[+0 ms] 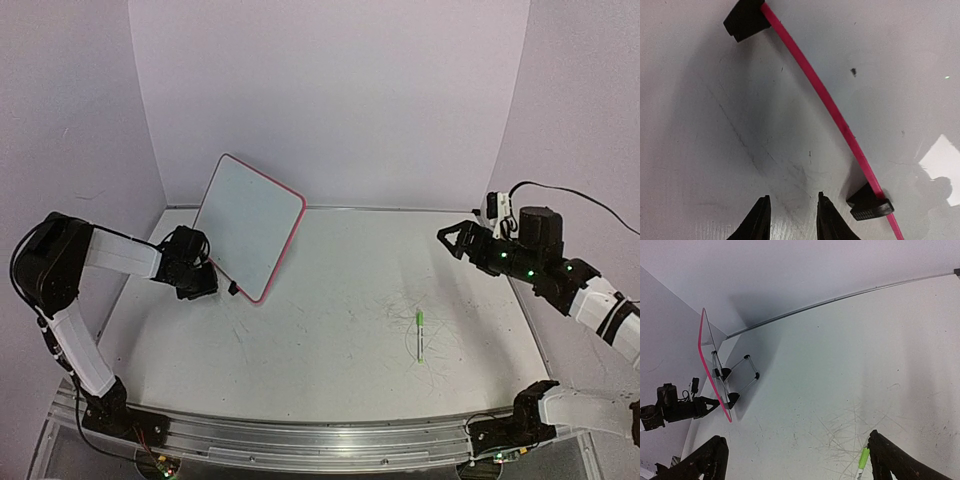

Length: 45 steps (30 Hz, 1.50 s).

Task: Write a sentence on the whiteboard
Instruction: Adjust the whiteboard stand at the corner of the board.

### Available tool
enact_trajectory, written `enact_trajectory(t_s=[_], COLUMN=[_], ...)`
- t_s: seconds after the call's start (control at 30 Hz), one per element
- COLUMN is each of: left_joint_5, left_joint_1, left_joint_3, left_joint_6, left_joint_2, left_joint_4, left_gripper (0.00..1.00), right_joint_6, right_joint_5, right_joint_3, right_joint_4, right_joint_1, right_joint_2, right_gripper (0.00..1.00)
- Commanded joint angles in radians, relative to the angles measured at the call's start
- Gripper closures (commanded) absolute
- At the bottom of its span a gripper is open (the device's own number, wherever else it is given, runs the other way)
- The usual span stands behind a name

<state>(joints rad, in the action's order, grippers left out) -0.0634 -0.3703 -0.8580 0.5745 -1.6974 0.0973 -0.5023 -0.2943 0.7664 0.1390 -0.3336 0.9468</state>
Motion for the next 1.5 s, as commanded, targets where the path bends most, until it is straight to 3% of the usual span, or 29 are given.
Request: enact_trajectory(t_s=[0.0,0.23,0.57,0.9,1.1,1.27,1.47], left_joint_5=[0.019,0.055,0.075,0.124,0.144,0.079,-0.112], left_joint_1=[-0.004,-0.043,-0.205,-0.334,-0.390,-0.398,-0.396], left_joint_3=[-0.066,-0.079,-0.104,-0.237,-0.346,-0.292,-0.090], left_joint_6=[-0.026,-0.004,0.063,0.103,0.117,0.107,0.038], left_joint_2=[-0.095,-0.156,-0.217,-0.292,-0.378,-0.287,0.018], left_joint_4=[0.002,-0.042,-0.082,-0.092,-0.093,-0.093,-0.067], left_gripper=[0.72,0.75,0.78,0.78,0.78,0.73,0.64], right_joint_6=[-0.013,-0.014,-0.019,-0.040,-0.071,-0.097,-0.126], right_joint_5=[-0.001,-0.001,0.021,0.076,0.170,0.272,0.392], right_joint_3=[-0.011,0.002,0.004,0.003,0.046,0.146,0.341], right_joint_4=[-0.039,-0.032,-0.038,-0.045,-0.042,-0.039,-0.047], right_joint_1=[-0.012,-0.021,-0.050,-0.107,-0.200,-0.324,-0.488], right_joint_2=[-0.028,0.009,0.042,0.110,0.242,0.416,0.669], right_gripper=[0.02,0.02,0.02,0.02,0.02,0.02,0.04])
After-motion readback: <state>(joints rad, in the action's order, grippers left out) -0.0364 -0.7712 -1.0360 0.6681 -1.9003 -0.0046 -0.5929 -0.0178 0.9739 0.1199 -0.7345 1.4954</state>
